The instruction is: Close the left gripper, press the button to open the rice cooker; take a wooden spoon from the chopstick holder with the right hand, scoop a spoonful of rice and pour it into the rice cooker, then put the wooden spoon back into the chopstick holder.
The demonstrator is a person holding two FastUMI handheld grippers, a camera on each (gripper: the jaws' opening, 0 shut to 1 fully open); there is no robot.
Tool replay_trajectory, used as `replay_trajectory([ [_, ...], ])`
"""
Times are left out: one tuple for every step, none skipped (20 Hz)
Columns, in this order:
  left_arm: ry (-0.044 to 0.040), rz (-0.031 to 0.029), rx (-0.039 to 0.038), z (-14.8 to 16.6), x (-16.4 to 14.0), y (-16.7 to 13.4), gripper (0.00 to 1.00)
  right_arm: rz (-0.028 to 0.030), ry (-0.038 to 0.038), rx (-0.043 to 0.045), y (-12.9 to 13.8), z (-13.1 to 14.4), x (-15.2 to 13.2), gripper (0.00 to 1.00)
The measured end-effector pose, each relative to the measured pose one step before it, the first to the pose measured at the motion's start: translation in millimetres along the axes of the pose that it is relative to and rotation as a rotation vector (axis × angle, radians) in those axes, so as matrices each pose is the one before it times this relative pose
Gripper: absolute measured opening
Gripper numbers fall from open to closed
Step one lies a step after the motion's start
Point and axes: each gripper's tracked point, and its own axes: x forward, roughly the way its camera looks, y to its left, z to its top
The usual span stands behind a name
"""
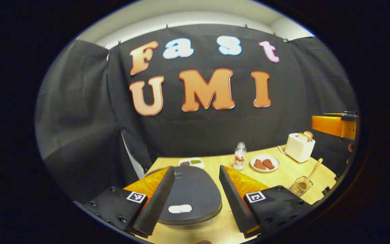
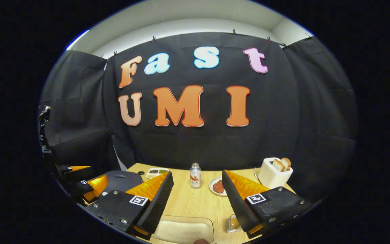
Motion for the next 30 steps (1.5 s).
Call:
replay_trajectory([
  [-0.04352, -0.01240, 0.00521, 14.77, -5.86, -0.27, 0.91, -0.00607, -0.03075, -0.00927, 2.48, 10.58, -3.65, 0.94],
  [-0.02797, -0.01456, -0.00136, 10.63, -6.69, -1.60, 0.92, -0.00260, -0.02718, -0.01522, 3.00, 8.81, -4.50, 0.90],
  [-0.02276, -0.00601, -0.00499, 8.57, -5.81, 1.90, 0.93, -0.00162, -0.02609, -0.01671, 2.82, 7.85, -4.30, 0.89],
  [-0.01946, -0.00727, -0.00927, 7.87, -4.92, 0.98, 0.94, 0.00193, -0.02759, -0.01522, 2.20, 7.99, -4.12, 0.89],
  [-0.01472, -0.00297, -0.00511, 6.83, -2.94, 2.06, 0.95, 0.00202, -0.02534, -0.00481, 3.00, 7.52, -3.46, 0.90],
  [-0.01411, -0.00078, -0.00429, 4.29, -3.80, 2.78, 0.96, 0.00629, -0.02161, 0.00008, 4.13, 5.98, -4.00, 0.90],
  [-0.01718, -0.00233, 0.00012, 2.57, -4.71, 1.49, 0.97, 0.00394, -0.01241, -0.00118, 2.42, 3.39, -2.55, 0.89],
  [-0.02498, 0.00431, 0.00327, 1.16, -3.35, 2.46, 0.97, -0.00024, -0.00304, -0.00101, 1.60, -0.27, -0.58, 0.85],
  [-0.00669, 0.00198, 0.00633, -4.15, -2.52, 2.42, 0.97, 0.00283, 0.00243, -0.00239, 1.26, -1.66, -0.54, 0.90],
  [0.00823, 0.00672, 0.00606, -8.48, -4.05, 2.60, 0.98, 0.00169, 0.00706, -0.00486, 1.67, -3.95, -0.53, 0.90],
  [0.00573, 0.00382, -0.00137, -3.19, -2.89, 1.16, 0.98, 0.00677, 0.00640, -0.00177, 2.19, -2.75, -1.20, 0.90],
  [0.00005, 0.00437, -0.00416, 0.08, -2.56, 0.60, 0.98, 0.00552, 0.00331, -0.00176, 3.52, -1.51, 0.27, 0.94],
  [0.00115, -0.00053, -0.00656, 1.47, -0.63, 1.33, 0.98, 0.00868, 0.00222, 0.00094, 3.25, -0.73, -0.77, 0.90],
  [0.00372, 0.00441, -0.00419, -0.30, -0.87, 0.80, 0.98, 0.00586, 0.00204, -0.00030, 0.96, 0.08, 1.20, 0.90],
  [0.00055, 0.00563, -0.00423, -1.98, 1.37, 2.86, 0.98, 0.00563, 0.00015, -0.00040, 0.70, -0.47, 1.47, 0.94],
  [0.00000, 0.00245, -0.00084, 1.18, -0.18, 0.14, 0.94, 0.00574, -0.00065, -0.00251, 1.76, 0.46, 3.68, 0.90],
  [-0.00149, 0.00750, 0.00256, 0.26, -0.07, 1.39, 0.90, 0.00069, -0.00173, -0.00143, 0.22, 0.31, 1.68, 0.90],
  [-0.00419, 0.00356, 0.00149, 2.85, 1.87, 0.92, 0.94, 0.00728, -0.00611, 0.00128, 1.54, 1.34, 1.44, 0.90],
  [-0.00781, 0.00343, 0.00017, 4.05, 0.89, -0.17, 0.90, 0.00153, -0.00394, 0.00217, 0.54, 2.30, 1.17, 0.90],
  [-0.00915, -0.00017, -0.00378, 3.48, 0.89, -0.15, 0.90, 0.01065, -0.00136, 0.00345, 1.35, -0.11, 0.92, 0.90],
  [-0.00543, 0.00026, -0.00354, 3.18, 0.57, -0.68, 0.91, 0.00158, -0.00025, -0.00091, 0.26, -0.06, 1.83, 0.94],
  [-0.00602, 0.00116, -0.00823, 3.18, 1.87, -0.29, 0.92, 0.00415, -0.00175, 0.00225, 0.13, 0.11, 1.13, 0.90],
  [-0.00525, -0.00460, -0.00494, 3.71, 0.20, -0.60, 0.93, 0.00347, -0.00462, -0.00252, 0.80, 1.72, 0.94, 0.90],
  [-0.00577, 0.00146, 0.00009, 2.31, 0.20, -0.38, 0.95, -0.00077, -0.00445, -0.00173, -1.43, 1.87, 1.07, 0.90],
  [-0.00486, -0.00373, 0.00309, 2.59, 1.19, -0.57, 0.96, 0.00426, -0.00427, 0.00008, 0.29, 2.67, 0.02, 0.90],
  [-0.00086, -0.00405, 0.00458, 0.79, 0.47, -1.34, 0.97, -0.00234, -0.00235, 0.00388, -0.51, 1.91, 0.32, 0.90],
  [-0.00449, -0.00508, -0.00108, 2.71, 0.58, -0.29, 0.98, 0.00148, -0.00600, 0.00091, -0.96, 2.14, 0.00, 0.90],
  [-0.00015, -0.00739, -0.00245, 2.56, 1.52, -1.86, 0.98, -0.00877, -0.00621, -0.00373, -3.29, 2.95, 0.56, 0.90],
  [-0.00683, 0.00086, -0.00534, 3.02, 0.85, 1.35, 0.89, -0.00408, -0.00316, -0.00111, -2.82, 2.57, -0.11, 0.90],
  [-0.00481, -0.00209, -0.01143, 3.01, 2.50, 0.64, 0.98, -0.00268, 0.00341, -0.00113, -2.31, 0.72, -2.07, 0.90],
])
